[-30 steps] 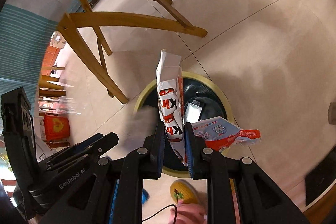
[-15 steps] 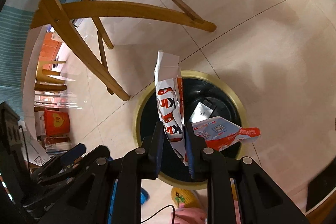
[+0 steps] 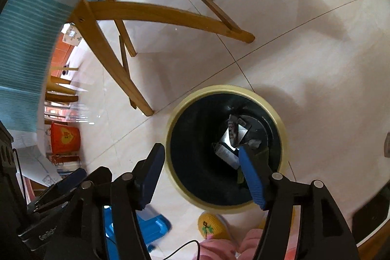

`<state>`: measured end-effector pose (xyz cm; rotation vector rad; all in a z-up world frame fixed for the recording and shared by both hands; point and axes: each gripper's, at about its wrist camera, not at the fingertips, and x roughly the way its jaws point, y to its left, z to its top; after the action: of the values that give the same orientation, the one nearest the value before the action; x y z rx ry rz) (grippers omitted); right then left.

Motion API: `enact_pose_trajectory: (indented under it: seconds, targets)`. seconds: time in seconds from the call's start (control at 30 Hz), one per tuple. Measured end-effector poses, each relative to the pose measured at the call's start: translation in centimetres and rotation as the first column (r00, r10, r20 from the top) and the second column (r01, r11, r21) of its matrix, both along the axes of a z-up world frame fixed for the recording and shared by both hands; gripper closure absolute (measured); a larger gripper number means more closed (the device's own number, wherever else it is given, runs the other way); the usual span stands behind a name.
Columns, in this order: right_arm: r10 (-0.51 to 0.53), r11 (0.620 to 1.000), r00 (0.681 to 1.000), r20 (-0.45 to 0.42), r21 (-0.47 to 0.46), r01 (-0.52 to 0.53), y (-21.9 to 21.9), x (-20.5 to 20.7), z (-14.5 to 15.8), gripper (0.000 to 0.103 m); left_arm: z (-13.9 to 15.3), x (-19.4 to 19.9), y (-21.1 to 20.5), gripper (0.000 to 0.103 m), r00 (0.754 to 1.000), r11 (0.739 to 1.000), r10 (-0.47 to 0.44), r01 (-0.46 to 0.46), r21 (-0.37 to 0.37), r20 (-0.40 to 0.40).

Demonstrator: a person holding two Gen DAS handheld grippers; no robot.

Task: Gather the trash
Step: 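Open both tools to drop the box and wrapper into the bin, then move both tools back over the table toward the remaining trash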

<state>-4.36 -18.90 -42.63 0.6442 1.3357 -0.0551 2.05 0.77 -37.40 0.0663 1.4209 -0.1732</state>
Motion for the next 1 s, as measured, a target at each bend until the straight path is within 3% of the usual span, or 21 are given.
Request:
enact_pose_trajectory:
  seconds: [0.3, 0.53, 0.67, 0.87, 1.0]
  targets:
    - [-0.024, 0.999, 0.998, 0.063, -0.025, 0.026, -0.2, -1.7, 9.4, 0.039, 11.1, -1.4, -0.4, 0.020, 0.992, 0.996, -0.074, 0.079, -0.042, 0.104]
    - [-0.009, 0.999, 0.990, 0.143, -0.047, 0.016, -0.3, -3.2, 19.8, 0.039, 21.2, -2.1, 0.0, 0.020, 0.981, 0.991, -0.083, 0.100, -0.087, 0.177]
    - [0.023, 0.998, 0.980, 0.199, -0.062, -0.010, -0.2, -3.8, 26.0, 0.039, 27.2, -2.5, 0.1, 0.020, 0.972, 0.992, -0.085, 0.103, -0.071, 0.220]
    - [0.084, 0.995, 0.953, 0.293, -0.077, -0.064, 0.0, -4.0, 35.2, 0.039, 35.5, -3.2, 0.4, 0.020, 0.958, 0.996, -0.052, 0.071, -0.058, 0.282]
    - [0.148, 0.988, 0.917, 0.372, -0.104, -0.117, 0.1, -3.6, 41.5, 0.039, 40.0, -3.4, 0.3, 0.020, 0.949, 0.998, -0.017, 0.036, -0.055, 0.314]
